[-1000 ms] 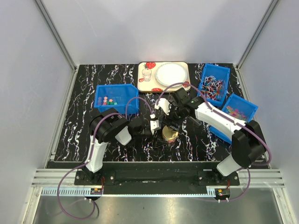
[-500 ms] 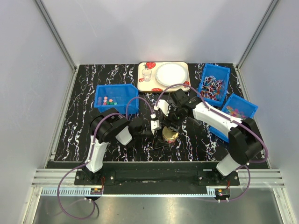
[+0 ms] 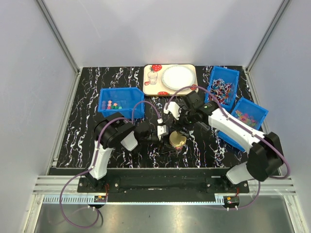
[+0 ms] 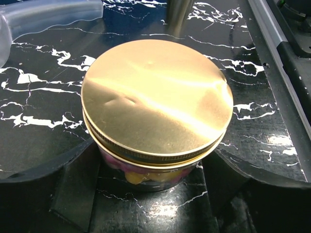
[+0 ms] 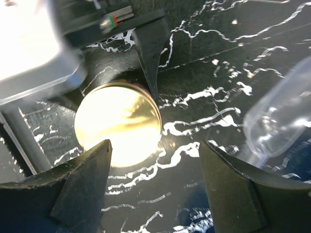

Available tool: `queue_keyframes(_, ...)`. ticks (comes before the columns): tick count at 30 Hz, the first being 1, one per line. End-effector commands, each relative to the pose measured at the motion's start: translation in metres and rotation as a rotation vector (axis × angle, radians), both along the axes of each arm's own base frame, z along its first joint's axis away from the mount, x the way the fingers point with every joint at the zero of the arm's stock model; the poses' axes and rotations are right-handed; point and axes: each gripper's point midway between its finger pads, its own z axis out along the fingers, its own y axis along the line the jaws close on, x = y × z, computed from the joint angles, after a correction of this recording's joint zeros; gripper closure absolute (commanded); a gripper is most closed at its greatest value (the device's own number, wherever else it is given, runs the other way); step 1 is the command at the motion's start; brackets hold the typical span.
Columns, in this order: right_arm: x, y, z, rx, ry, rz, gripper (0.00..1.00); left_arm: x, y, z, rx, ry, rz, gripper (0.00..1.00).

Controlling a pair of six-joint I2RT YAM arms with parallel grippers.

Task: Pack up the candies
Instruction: Screw the bottle lid onto the packing bottle.

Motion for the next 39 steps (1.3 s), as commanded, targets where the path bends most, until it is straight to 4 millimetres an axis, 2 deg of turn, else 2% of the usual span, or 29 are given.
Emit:
queue_keyframes(1, -0.007, -0.007, 0.036, 0.059, -0.060, 0.044, 0.22, 0.004, -0.013, 0.061, -0.226, -0.246, -0.041, 0.32)
queue_keyframes(4, -0.027, -0.011, 0.029, 0.068, -0.023, 0.114, 0.23, 0.004, -0.013, 0.061, -0.225, -0.244, -0.042, 0.30)
queue_keyframes(6, -0.038, -0.015, 0.016, 0.060, -0.010, 0.186, 0.22, 0.004, -0.012, 0.061, -0.225, -0.246, -0.042, 0.29)
queue_keyframes(8, -0.041, -0.015, 0.002, 0.055, -0.011, 0.231, 0.23, 0.004, -0.012, 0.061, -0.225, -0.247, -0.043, 0.29)
queue_keyframes(12, -0.047, -0.006, -0.005, 0.092, -0.023, 0.338, 0.23, 0.002, -0.012, 0.062, -0.226, -0.250, -0.051, 0.28)
queue_keyframes(16, -0.046, 0.002, -0.006, 0.127, -0.026, 0.399, 0.22, 0.001, -0.012, 0.061, -0.225, -0.250, -0.055, 0.28)
queue_keyframes(21, -0.034, 0.013, -0.005, 0.151, -0.017, 0.354, 0.22, 0.000, -0.012, 0.062, -0.228, -0.251, -0.060, 0.28)
queue_keyframes(26, -0.032, 0.019, -0.009, 0.188, -0.019, 0.336, 0.23, 0.000, -0.012, 0.064, -0.231, -0.251, -0.062, 0.28)
queue_keyframes(29, -0.019, 0.018, -0.010, 0.167, -0.060, 0.280, 0.24, 0.000, -0.012, 0.063, -0.230, -0.252, -0.062, 0.28)
queue_keyframes(31, -0.010, 0.020, -0.002, 0.175, -0.081, 0.242, 0.25, -0.001, -0.012, 0.063, -0.230, -0.250, -0.063, 0.28)
queue_keyframes(35, -0.010, 0.029, 0.007, 0.215, -0.040, 0.210, 0.31, 0.000, -0.012, 0.063, -0.228, -0.248, -0.063, 0.28)
queue_keyframes(36, -0.011, 0.030, 0.003, 0.216, -0.017, 0.209, 0.39, 0.000, -0.012, 0.063, -0.228, -0.248, -0.062, 0.28)
queue_keyframes(38, -0.015, 0.033, 0.004, 0.227, 0.024, 0.221, 0.48, 0.000, -0.012, 0.063, -0.229, -0.249, -0.062, 0.28)
queue_keyframes(39, -0.017, 0.034, -0.002, 0.219, 0.054, 0.224, 0.50, 0.000, -0.012, 0.063, -0.229, -0.249, -0.060, 0.28)
